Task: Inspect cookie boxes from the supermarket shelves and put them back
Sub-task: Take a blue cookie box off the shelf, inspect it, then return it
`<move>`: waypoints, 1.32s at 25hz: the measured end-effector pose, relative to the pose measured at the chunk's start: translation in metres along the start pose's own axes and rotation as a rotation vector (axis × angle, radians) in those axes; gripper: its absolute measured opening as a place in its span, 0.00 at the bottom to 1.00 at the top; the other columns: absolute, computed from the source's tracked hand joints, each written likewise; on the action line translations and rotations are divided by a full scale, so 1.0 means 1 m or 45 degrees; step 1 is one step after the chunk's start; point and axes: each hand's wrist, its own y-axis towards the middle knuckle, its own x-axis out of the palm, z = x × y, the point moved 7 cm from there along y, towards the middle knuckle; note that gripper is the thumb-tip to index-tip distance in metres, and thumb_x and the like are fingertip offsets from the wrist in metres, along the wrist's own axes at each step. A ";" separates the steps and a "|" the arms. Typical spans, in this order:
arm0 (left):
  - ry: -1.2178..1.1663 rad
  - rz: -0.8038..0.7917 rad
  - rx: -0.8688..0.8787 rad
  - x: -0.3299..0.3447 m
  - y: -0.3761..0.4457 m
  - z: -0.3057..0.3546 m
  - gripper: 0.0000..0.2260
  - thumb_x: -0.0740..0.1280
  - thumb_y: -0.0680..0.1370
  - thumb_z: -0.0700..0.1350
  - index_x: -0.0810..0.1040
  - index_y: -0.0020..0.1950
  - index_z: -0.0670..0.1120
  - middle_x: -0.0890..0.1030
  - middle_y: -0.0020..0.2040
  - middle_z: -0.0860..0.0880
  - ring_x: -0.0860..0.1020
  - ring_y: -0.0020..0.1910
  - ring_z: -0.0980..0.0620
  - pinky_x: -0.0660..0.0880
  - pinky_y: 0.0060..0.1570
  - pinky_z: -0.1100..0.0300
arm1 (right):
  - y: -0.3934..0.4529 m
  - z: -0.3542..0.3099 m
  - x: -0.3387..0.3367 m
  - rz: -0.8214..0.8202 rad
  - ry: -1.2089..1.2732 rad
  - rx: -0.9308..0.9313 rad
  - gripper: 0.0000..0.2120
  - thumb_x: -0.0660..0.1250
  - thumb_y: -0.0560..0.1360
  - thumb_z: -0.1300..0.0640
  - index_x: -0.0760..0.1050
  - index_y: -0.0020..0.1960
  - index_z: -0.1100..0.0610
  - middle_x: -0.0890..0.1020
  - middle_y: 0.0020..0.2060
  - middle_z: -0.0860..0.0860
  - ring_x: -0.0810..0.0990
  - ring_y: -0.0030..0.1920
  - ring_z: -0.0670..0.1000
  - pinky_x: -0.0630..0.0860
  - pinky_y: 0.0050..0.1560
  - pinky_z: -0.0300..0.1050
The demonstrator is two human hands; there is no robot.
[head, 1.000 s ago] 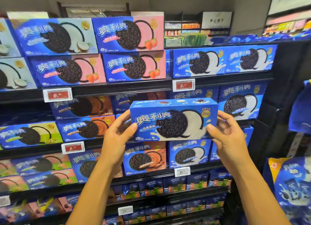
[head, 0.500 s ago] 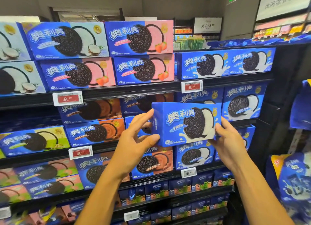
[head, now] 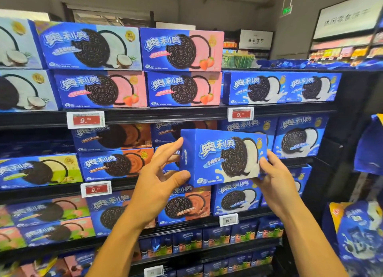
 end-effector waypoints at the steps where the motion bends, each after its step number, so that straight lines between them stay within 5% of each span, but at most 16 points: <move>1: -0.011 -0.010 -0.030 0.000 0.001 -0.005 0.26 0.73 0.69 0.53 0.74 0.67 0.66 0.73 0.67 0.64 0.73 0.67 0.57 0.78 0.58 0.54 | -0.001 -0.006 -0.002 0.017 -0.006 -0.037 0.16 0.57 0.84 0.60 0.78 0.66 0.50 0.84 0.56 0.51 0.82 0.52 0.51 0.77 0.58 0.55; 4: -0.059 -0.064 -0.100 0.004 0.007 -0.014 0.27 0.72 0.71 0.56 0.72 0.70 0.66 0.70 0.74 0.56 0.70 0.72 0.51 0.73 0.65 0.41 | -0.003 -0.026 -0.011 0.042 -0.018 -0.139 0.15 0.59 0.83 0.62 0.79 0.64 0.50 0.84 0.48 0.49 0.80 0.43 0.47 0.79 0.46 0.43; 9: -0.122 -0.174 -0.115 0.038 0.032 -0.013 0.30 0.72 0.70 0.64 0.69 0.71 0.67 0.71 0.74 0.51 0.71 0.72 0.51 0.69 0.68 0.50 | 0.005 -0.059 -0.043 0.099 0.024 -0.288 0.16 0.60 0.82 0.64 0.77 0.65 0.53 0.85 0.49 0.49 0.82 0.41 0.47 0.81 0.39 0.40; 13: -0.058 -0.200 -0.100 0.074 0.055 -0.014 0.35 0.73 0.71 0.53 0.64 0.76 0.62 0.70 0.74 0.55 0.72 0.70 0.55 0.74 0.62 0.60 | 0.019 -0.077 -0.070 0.150 0.001 -0.341 0.15 0.62 0.81 0.63 0.80 0.59 0.47 0.85 0.45 0.44 0.82 0.40 0.42 0.79 0.39 0.37; 15: -0.036 -0.175 -0.078 0.092 0.073 -0.012 0.35 0.72 0.72 0.49 0.63 0.76 0.61 0.70 0.74 0.56 0.72 0.70 0.56 0.75 0.63 0.58 | 0.030 -0.088 -0.087 0.175 0.003 -0.371 0.16 0.63 0.81 0.64 0.81 0.59 0.46 0.84 0.41 0.41 0.81 0.37 0.40 0.78 0.37 0.35; 20: 0.027 -0.093 0.017 0.124 0.127 -0.001 0.33 0.72 0.72 0.47 0.65 0.74 0.62 0.69 0.75 0.53 0.71 0.71 0.56 0.71 0.69 0.52 | 0.068 -0.128 -0.113 0.116 -0.060 -0.435 0.19 0.64 0.80 0.61 0.74 0.70 0.51 0.84 0.57 0.50 0.80 0.52 0.53 0.73 0.52 0.53; 24: 0.130 0.002 0.063 0.133 0.174 0.013 0.33 0.73 0.69 0.56 0.67 0.73 0.66 0.69 0.74 0.51 0.68 0.73 0.52 0.63 0.74 0.46 | 0.108 -0.162 -0.122 0.033 -0.086 -0.495 0.18 0.65 0.80 0.59 0.74 0.69 0.51 0.84 0.59 0.49 0.83 0.53 0.48 0.79 0.52 0.46; 26: 0.097 0.034 0.076 0.138 0.200 0.021 0.33 0.73 0.69 0.53 0.68 0.74 0.62 0.71 0.73 0.50 0.70 0.72 0.49 0.64 0.73 0.43 | 0.130 -0.180 -0.123 -0.015 -0.080 -0.528 0.17 0.66 0.80 0.60 0.75 0.68 0.51 0.85 0.55 0.45 0.84 0.49 0.44 0.79 0.44 0.37; 33: 0.111 0.095 0.079 0.198 0.298 0.043 0.29 0.65 0.79 0.32 0.64 0.76 0.53 0.70 0.73 0.45 0.73 0.69 0.44 0.72 0.67 0.45 | 0.215 -0.253 -0.153 -0.046 -0.082 -0.657 0.14 0.64 0.81 0.63 0.78 0.58 0.46 0.86 0.44 0.39 0.83 0.40 0.39 0.79 0.36 0.35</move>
